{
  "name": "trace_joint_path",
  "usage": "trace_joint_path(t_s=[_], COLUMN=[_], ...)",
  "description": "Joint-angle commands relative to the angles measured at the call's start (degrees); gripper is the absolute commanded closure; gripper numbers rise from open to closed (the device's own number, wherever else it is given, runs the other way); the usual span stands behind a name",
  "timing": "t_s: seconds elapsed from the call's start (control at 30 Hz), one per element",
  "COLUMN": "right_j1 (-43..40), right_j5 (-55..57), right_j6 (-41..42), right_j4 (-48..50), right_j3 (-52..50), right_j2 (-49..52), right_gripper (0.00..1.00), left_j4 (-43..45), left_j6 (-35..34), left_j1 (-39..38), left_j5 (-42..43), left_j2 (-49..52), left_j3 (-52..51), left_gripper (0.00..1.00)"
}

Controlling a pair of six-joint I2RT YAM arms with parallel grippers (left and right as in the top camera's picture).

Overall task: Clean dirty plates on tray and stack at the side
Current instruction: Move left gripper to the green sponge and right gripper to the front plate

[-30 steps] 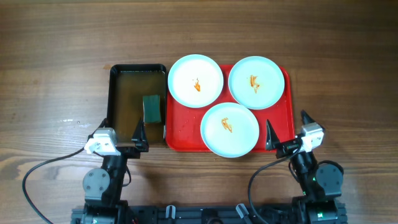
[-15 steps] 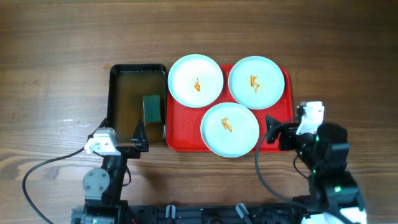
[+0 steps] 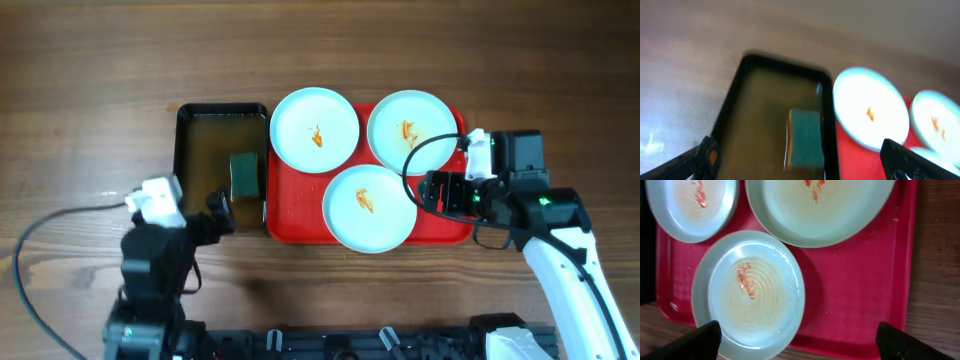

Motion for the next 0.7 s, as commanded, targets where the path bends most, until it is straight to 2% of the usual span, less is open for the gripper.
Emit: trace_joint_path(t_s=[0.0, 0.07, 0.13, 0.17, 0.33, 0.53, 0.67], right_j1=[0.24, 0.24, 0.24, 0.24, 0.24, 0.24, 0.24], right_j5=[-4.96, -4.94, -4.92, -4.92, -4.92, -4.92, -4.92], right_j6=[-0.61, 0.87, 0.85, 0.83, 0.87, 0.85, 0.85], right_j4=[2.12, 2.82, 2.67, 2.67, 2.71, 2.82, 2.89], right_j3=[1.53, 1.53, 1.51, 1.49, 1.49, 1.49, 1.49], right_j2=[0.24, 0.35, 0.72, 0.85, 1.75, 2.08, 2.08], right_gripper=[0.01, 0.04, 0.04, 0.04, 0.04, 0.04, 0.04], left_j4=[-6.01, -15.47, -21.66, -22.05, -18.67, -10.43, -9.75], left_j6=[-1.75, -1.73, -1.73, -1.77, -1.75, -1.27, 1.77], left_j1=[0.42, 0.42, 0.42, 0.42, 0.42, -0.11, -2.69], left_j5=[4.00, 4.79, 4.76, 4.85, 5.22, 6.49, 6.45], left_j2=[13.42, 25.92, 34.80, 38.66, 46.75, 53.07, 60.08], left_j3=[11.85, 23.10, 30.60, 32.63, 33.03, 33.03, 33.03], left_gripper=[0.00, 0.00, 0.00, 0.00, 0.00, 0.00, 0.09])
